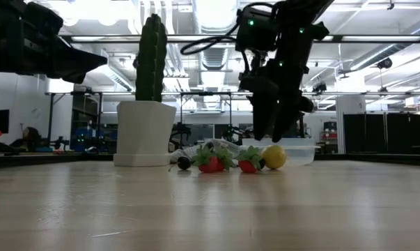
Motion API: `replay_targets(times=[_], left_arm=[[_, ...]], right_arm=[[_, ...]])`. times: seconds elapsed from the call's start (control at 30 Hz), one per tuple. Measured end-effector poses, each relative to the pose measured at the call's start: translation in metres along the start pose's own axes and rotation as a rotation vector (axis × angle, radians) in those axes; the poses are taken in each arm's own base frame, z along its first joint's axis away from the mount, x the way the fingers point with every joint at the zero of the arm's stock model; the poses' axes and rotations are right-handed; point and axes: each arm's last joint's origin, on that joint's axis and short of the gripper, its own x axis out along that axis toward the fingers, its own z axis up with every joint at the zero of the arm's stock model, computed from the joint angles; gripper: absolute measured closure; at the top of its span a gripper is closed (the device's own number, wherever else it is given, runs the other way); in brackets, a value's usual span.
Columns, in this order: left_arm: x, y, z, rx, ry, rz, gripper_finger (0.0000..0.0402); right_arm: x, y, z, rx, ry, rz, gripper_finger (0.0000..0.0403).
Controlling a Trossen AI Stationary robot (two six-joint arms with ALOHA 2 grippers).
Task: Pick and placing Produce into tupperware
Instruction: Put the lemon into the transparent bin
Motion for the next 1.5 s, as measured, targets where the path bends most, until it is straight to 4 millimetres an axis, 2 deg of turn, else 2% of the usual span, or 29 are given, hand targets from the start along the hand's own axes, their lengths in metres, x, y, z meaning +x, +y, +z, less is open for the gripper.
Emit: replay_targets(times=[0.43, 0.77, 1.17, 1.5], left_arm=[[0.000, 0.000, 0.000, 0.000, 0.000, -0.004, 0.0402], [0.000, 0.000, 0.000, 0.000, 0.000, -0.007, 0.0402], [0.000, 0.000, 0.000, 0.000, -0.001, -0.006, 0.0402], [0.000, 0.000, 0.000, 0.001, -0.001, -0.003, 0.0402]], right_arm=[[0.012, -0.004, -0.009, 0.018, 0.046, -0.024, 0.0115], [0.033, -0.004, -0.014, 0.007, 0.102, -0.059, 0.0115], [0.035, -0.002, -0.013, -0.018, 0.085, -0.052, 0.0116], [0.035, -0.001, -0.012, -0.044, 0.073, -0.039, 0.0142]])
